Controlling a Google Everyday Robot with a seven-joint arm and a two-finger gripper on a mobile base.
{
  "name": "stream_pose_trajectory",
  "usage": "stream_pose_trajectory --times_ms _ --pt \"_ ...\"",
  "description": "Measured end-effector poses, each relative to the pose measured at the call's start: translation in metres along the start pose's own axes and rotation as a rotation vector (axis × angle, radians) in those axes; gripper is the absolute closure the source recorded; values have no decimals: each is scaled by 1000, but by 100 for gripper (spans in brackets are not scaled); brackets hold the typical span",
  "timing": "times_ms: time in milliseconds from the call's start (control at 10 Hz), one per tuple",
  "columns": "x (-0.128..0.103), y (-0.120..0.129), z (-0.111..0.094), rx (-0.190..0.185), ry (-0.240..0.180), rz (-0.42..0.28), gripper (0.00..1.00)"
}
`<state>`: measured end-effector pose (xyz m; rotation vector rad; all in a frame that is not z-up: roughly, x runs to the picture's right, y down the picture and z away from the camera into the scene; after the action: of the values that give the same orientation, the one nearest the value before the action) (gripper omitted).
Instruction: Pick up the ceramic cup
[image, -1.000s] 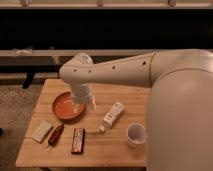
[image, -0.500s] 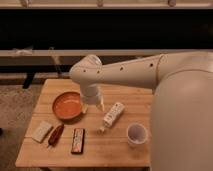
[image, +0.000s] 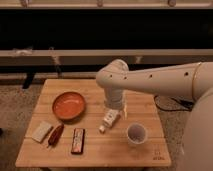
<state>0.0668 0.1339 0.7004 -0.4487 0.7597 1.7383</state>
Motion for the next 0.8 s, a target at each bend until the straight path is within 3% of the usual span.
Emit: stream_pose_trajectory --times_ms 300,800 --pt "5 -43 6 3 10 137 35" --pt "26 -43 33 -18 31 193 35"
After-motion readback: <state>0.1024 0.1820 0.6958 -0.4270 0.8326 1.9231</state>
